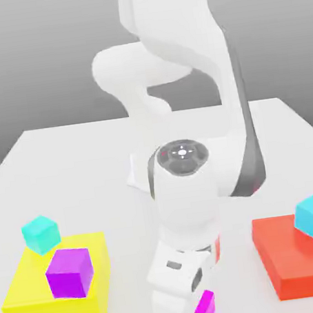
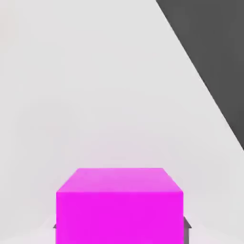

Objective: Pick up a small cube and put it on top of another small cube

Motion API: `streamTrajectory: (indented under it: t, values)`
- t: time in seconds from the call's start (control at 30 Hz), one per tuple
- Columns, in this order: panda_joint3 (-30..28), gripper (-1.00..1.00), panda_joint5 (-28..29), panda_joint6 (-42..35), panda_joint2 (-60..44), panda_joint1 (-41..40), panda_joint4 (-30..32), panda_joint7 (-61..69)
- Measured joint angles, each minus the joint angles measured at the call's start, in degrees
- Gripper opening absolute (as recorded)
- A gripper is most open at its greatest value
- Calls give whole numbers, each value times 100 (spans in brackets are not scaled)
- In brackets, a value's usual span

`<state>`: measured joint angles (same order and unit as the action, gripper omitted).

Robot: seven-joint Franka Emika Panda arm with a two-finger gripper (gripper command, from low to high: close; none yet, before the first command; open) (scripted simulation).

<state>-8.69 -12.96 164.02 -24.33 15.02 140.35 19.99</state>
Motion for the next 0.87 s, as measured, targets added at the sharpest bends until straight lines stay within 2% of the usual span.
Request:
streamTrajectory:
  t: [0.17,0.37,0.57,0.63,0.73,0.77,0.87]
  values:
    - [-317,-100,469,-684,885,246,194,-339]
    - [435,-100,844,-1500,1788,955,304,285]
    - [1025,-100,1165,-2230,2684,2167,426,1062]
    - [1086,-100,1229,-2154,2679,2290,479,1199]
    - [1085,-100,1277,-1595,2216,2307,570,1221]
    - [1074,100,1302,-1430,2077,2295,595,1207]
    - [1074,100,1302,-1431,2077,2295,595,1207]
